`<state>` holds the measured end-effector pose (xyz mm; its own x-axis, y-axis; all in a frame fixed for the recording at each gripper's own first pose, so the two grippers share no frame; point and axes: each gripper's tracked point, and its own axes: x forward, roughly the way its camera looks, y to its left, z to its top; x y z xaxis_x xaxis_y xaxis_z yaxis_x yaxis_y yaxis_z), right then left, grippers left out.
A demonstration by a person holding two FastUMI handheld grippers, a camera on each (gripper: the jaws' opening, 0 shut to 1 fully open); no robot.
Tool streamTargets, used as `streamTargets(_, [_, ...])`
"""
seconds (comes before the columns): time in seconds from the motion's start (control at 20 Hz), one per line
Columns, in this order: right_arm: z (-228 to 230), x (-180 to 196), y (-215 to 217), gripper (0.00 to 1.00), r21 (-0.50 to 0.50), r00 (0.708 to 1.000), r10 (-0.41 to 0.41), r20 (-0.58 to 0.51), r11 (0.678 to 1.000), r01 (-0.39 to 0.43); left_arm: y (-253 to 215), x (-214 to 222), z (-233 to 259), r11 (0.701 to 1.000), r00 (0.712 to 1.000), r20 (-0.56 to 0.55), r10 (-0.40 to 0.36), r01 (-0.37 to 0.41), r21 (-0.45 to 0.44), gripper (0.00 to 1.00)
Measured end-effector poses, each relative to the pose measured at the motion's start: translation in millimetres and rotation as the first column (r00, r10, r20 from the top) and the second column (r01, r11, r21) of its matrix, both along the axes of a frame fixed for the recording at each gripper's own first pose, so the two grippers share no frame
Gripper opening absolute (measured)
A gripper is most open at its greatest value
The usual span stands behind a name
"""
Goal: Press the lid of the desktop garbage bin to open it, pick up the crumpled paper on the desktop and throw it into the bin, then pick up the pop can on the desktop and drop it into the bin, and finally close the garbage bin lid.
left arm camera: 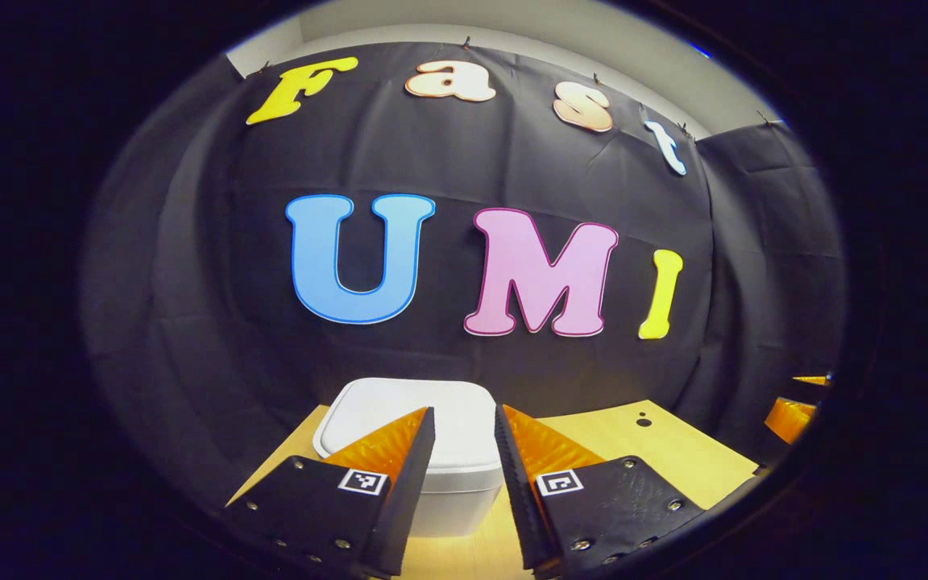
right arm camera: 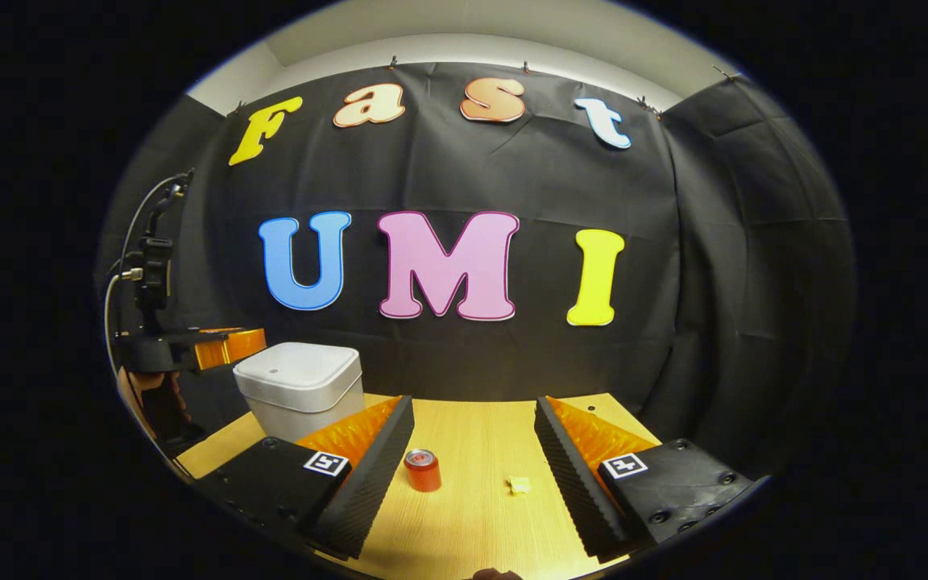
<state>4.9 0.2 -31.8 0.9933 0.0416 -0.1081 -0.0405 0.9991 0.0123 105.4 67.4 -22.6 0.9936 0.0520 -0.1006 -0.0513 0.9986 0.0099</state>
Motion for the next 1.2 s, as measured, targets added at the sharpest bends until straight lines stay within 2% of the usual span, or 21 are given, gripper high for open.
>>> streamTargets(0.05, [0,1,-2,0.98,-0.004,1.000,-0.001,-0.003,1.000,0.001,5,7,-3,1.000,1.000,-0.008,0.004,-0.004,0.001,0.34])
streamTargets(0.15, [-3,3,-8,0.98,-0.010,1.000,-0.006,-0.007,1.000,0.006,10,19,-12,1.000,0.999,-0.038,0.025,-0.025,0.019,0.27])
streamTargets(0.25, [-4,7,-12,0.98,-0.008,1.000,-0.008,-0.014,1.000,0.008,19,28,-19,0.998,0.996,-0.064,0.055,-0.053,0.045,0.09])
streamTargets(0.3, [-6,9,-13,0.98,-0.009,1.000,-0.006,-0.016,1.000,0.006,19,33,-26,0.998,0.996,-0.082,0.046,-0.042,0.051,0.03])
streamTargets(0.4, [-7,12,-18,0.98,-0.013,1.000,-0.003,-0.017,1.000,0.003,10,38,-37,0.999,0.993,-0.122,-0.008,0.013,0.039,0.01])
streamTargets(0.45, [-8,13,-20,0.98,-0.012,1.000,0.001,-0.017,1.000,-0.001,10,40,-42,0.999,0.990,-0.141,-0.011,0.017,0.036,0.01])
streamTargets(0.65, [-12,24,-30,0.98,0.000,1.000,0.020,-0.024,1.000,-0.020,16,47,-57,0.999,0.982,-0.189,0.017,-0.010,0.037,0.01])
streamTargets(0.8, [-14,36,-42,0.98,0.008,0.999,0.041,-0.026,0.999,-0.041,24,50,-69,0.998,0.976,-0.211,0.054,-0.056,0.000,0.01])
streamTargets(0.95, [-23,48,-54,0.98,0.027,0.996,0.071,-0.046,0.997,-0.070,28,50,-70,0.996,0.975,-0.207,0.086,-0.083,0.024,0.01])
streamTargets(1.1, [-36,57,-58,0.97,0.036,0.993,0.094,-0.076,0.995,-0.091,32,51,-71,0.997,0.977,-0.200,0.079,-0.081,-0.003,0.01])
streamTargets(1.2, [-38,62,-61,0.97,0.023,0.994,0.079,-0.073,0.997,-0.078,32,50,-74,0.998,0.977,-0.204,0.054,-0.062,-0.031,0.01])
